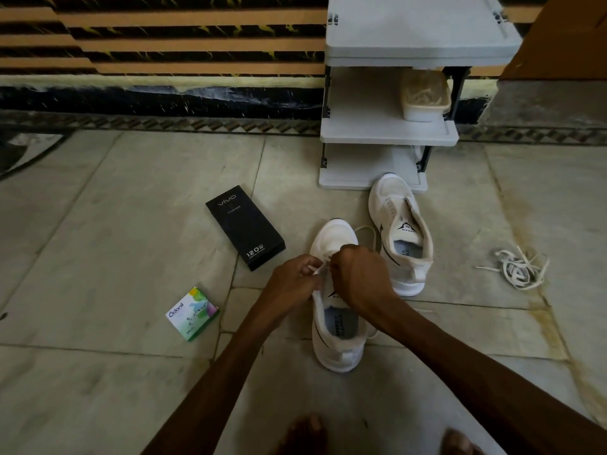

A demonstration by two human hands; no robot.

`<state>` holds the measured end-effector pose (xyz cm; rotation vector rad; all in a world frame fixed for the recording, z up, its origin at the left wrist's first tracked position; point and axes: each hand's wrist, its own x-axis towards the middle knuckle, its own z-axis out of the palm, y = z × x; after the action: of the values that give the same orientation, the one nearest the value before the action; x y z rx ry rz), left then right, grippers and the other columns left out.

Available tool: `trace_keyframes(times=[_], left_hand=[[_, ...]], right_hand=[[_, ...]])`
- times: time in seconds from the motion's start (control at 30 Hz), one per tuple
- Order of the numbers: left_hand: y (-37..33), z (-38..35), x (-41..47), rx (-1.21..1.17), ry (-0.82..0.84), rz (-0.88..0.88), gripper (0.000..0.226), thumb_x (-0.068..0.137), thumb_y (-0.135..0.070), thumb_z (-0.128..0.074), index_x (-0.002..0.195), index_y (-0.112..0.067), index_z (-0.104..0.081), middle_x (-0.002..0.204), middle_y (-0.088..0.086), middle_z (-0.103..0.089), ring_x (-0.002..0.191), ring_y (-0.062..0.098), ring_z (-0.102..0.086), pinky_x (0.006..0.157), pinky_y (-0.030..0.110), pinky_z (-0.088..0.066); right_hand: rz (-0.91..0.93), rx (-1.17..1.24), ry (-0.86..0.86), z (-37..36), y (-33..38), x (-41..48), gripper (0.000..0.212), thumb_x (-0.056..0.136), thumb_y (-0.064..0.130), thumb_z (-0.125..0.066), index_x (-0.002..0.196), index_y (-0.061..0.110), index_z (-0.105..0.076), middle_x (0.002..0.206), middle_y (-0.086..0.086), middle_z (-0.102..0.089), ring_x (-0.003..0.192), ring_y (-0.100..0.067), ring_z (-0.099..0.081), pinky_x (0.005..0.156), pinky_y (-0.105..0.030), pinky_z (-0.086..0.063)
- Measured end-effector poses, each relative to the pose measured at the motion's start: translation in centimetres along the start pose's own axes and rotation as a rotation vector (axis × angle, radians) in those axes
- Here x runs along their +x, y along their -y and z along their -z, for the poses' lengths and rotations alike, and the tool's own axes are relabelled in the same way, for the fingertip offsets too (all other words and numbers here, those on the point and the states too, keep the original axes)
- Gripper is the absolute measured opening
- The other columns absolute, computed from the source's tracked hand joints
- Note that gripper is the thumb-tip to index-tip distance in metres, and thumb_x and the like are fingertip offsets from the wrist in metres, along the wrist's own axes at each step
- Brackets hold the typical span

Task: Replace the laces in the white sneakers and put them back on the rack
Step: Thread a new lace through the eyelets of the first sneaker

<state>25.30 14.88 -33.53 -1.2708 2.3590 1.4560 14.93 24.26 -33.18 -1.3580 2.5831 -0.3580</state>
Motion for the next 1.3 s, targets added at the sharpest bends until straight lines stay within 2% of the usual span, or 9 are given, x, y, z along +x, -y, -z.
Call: trace_keyframes(times=[0.33, 0.5, 0.73, 0.83, 0.93, 1.03, 1.1, 1.2, 1.3], left_hand=[[0.4, 1.1, 0.6, -0.247, 0.071, 0.013, 0.013, 0.097, -0.026, -0.054, 0.099, -0.021, -0.066, 0.094, -0.002, -0.069, 0.086, 0.01, -0.067, 0.067, 0.021, -0.054], [0.5, 0.5, 1.1, -0.096, -0.132, -0.184, 0.01, 0.093, -0.018, -0.062, 0.086, -0.016, -0.068, 0.076, -0.002, -0.068, 0.061, -0.001, -0.063, 0.056, 0.009, -0.05], [0.3, 0.6, 1.5, 0.359, -0.403, -0.378, 0.011, 0.095, -0.018, -0.056, 0.092, -0.01, -0.064, 0.09, 0.006, -0.064, 0.081, 0.017, -0.06, 0.077, 0.032, -0.053], [0.0, 2.8, 4.1, 0.62, -0.589, -0.229, 0.014, 0.097, -0.014, -0.052, 0.105, -0.006, -0.059, 0.103, 0.012, -0.062, 0.095, 0.025, -0.062, 0.086, 0.038, -0.053], [-1.8, 6.3, 6.2, -0.353, -0.726, -0.136, 0.016, 0.098, -0.009, -0.047, 0.099, -0.004, -0.062, 0.095, 0.013, -0.066, 0.087, 0.021, -0.066, 0.084, 0.043, -0.056], [-4.4, 6.8, 5.0, -1.25, -0.3, 0.107, 0.013, 0.1, -0.008, -0.044, 0.104, -0.006, -0.055, 0.083, 0.006, -0.061, 0.063, 0.01, -0.062, 0.063, 0.023, -0.055], [-5.1, 6.1, 4.0, -0.766, -0.167, 0.103, 0.016, 0.099, -0.011, -0.041, 0.094, -0.012, -0.056, 0.076, 0.001, -0.055, 0.053, 0.008, -0.049, 0.051, 0.021, -0.039], [-3.1, 4.3, 3.1, 0.566, 0.042, -0.179, 0.018, 0.099, -0.018, -0.046, 0.101, -0.015, -0.064, 0.093, 0.003, -0.064, 0.083, 0.018, -0.063, 0.075, 0.034, -0.052], [-1.6, 3.1, 2.3, 0.713, 0.325, -0.356, 0.019, 0.098, -0.017, -0.052, 0.091, -0.01, -0.069, 0.095, 0.004, -0.067, 0.091, 0.02, -0.064, 0.087, 0.037, -0.051]], right_hand=[[-0.103, 0.181, 0.037, 0.4, 0.4, 0.3, 0.016, 0.084, 0.016, -0.065, 0.09, 0.025, -0.076, 0.086, 0.001, -0.073, 0.08, -0.017, -0.067, 0.064, -0.021, -0.044], [-0.112, 0.19, 0.027, 0.0, 0.5, 0.0, 0.012, 0.087, 0.015, -0.065, 0.09, 0.023, -0.074, 0.086, 0.002, -0.07, 0.081, -0.017, -0.066, 0.069, -0.023, -0.049], [-0.135, 0.247, -0.122, -1.0, -0.1, -0.5, 0.037, 0.079, 0.023, -0.075, 0.109, 0.017, -0.055, 0.095, -0.002, -0.066, 0.081, -0.02, -0.065, 0.068, -0.03, -0.053], [-0.165, 0.322, -0.133, -1.4, -0.5, -0.6, 0.044, 0.072, 0.021, -0.08, 0.106, 0.018, -0.052, 0.087, -0.003, -0.067, 0.075, -0.021, -0.065, 0.065, -0.034, -0.054], [-0.213, 0.359, -0.126, -1.7, -0.7, -0.4, 0.048, 0.069, 0.027, -0.082, 0.105, 0.022, -0.051, 0.087, -0.004, -0.064, 0.072, -0.018, -0.062, 0.063, -0.031, -0.052], [-0.208, 0.37, -0.099, -1.6, -1.1, -0.5, 0.047, 0.072, 0.032, -0.081, 0.108, 0.02, -0.053, 0.091, -0.002, -0.063, 0.077, -0.017, -0.061, 0.066, -0.026, -0.048], [-0.18, 0.352, -0.098, -1.6, -1.2, -0.9, 0.046, 0.075, 0.03, -0.079, 0.111, 0.017, -0.054, 0.096, -0.001, -0.059, 0.081, -0.019, -0.061, 0.071, -0.029, -0.05], [-0.179, 0.354, -0.13, -2.0, -1.3, -1.5, 0.04, 0.076, 0.022, -0.075, 0.109, 0.014, -0.053, 0.101, -0.005, -0.057, 0.078, -0.021, -0.061, 0.072, -0.033, -0.052], [-0.193, 0.368, -0.174, -2.5, -1.4, -1.6, 0.038, 0.076, 0.024, -0.074, 0.105, 0.012, -0.053, 0.096, -0.007, -0.06, 0.078, -0.022, -0.062, 0.069, -0.035, -0.052]])
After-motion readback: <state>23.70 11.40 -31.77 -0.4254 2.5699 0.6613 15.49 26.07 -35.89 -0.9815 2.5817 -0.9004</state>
